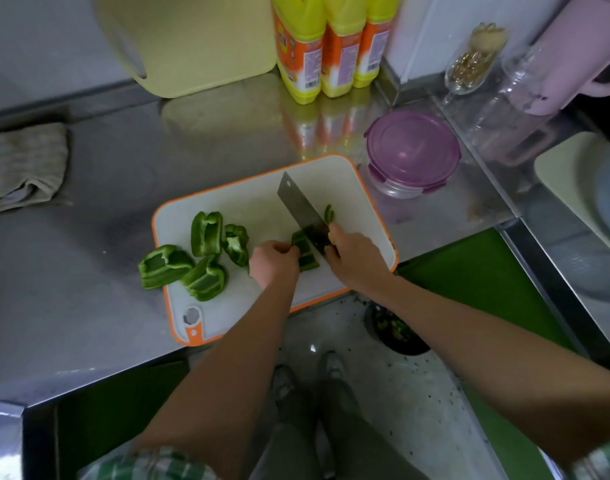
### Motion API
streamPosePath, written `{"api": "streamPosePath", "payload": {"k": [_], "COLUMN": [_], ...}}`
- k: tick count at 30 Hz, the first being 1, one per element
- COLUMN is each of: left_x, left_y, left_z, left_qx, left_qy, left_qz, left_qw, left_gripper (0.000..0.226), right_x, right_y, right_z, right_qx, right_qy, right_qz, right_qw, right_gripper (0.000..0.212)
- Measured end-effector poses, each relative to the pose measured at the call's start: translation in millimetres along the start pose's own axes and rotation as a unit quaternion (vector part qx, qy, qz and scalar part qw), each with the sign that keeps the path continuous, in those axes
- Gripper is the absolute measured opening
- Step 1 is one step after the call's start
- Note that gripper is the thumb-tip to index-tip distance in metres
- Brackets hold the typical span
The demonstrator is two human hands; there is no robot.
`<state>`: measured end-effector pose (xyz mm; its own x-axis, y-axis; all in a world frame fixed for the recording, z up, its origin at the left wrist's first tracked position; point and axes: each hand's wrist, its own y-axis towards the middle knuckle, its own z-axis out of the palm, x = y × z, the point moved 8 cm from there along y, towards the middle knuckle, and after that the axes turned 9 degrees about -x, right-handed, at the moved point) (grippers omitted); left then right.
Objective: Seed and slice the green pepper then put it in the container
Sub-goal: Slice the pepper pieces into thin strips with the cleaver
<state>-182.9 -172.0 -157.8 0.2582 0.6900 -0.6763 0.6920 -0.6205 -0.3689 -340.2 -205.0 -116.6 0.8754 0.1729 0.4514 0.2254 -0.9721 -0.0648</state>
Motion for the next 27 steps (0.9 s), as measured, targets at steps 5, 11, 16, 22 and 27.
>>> {"api": "streamPosePath", "payload": {"k": [5, 11, 16, 22, 27], "left_x": [5.6, 7.6, 6.6, 8.9, 11.4], "left_y": [0.2, 0.2, -0.4, 1.4, 5.2], "left_z": [3.0, 1.8, 0.8, -2.2, -0.3], "left_qx": [-0.003, -0.029, -0.026, -0.025, -0.016], "left_qy": [0.004, -0.006, -0.002, -0.003, -0.018], "left_qz": [-0.025, -0.020, -0.013, -0.012, -0.024], "left_qw": [1.000, 0.999, 1.000, 1.000, 0.999], "left_gripper": [0.018, 0.021, 0.020, 0.021, 0.018], "right_x": [4.1, 13.9, 15.8, 17.2, 18.7], "right_y": [-5.0, -9.1, -13.5, -13.8, -10.7], "right_z": [-5.9, -3.7, -2.4, 0.2, 6.3], "right_qx": [-0.012, 0.002, 0.009, 0.025, 0.050], "right_qy": [0.012, 0.014, -0.019, -0.037, -0.040], "right_qz": [-0.005, -0.005, -0.012, -0.017, -0.004], "right_qw": [1.000, 1.000, 1.000, 0.999, 0.998], "right_gripper": [0.022, 0.018, 0.017, 0.016, 0.015]}}
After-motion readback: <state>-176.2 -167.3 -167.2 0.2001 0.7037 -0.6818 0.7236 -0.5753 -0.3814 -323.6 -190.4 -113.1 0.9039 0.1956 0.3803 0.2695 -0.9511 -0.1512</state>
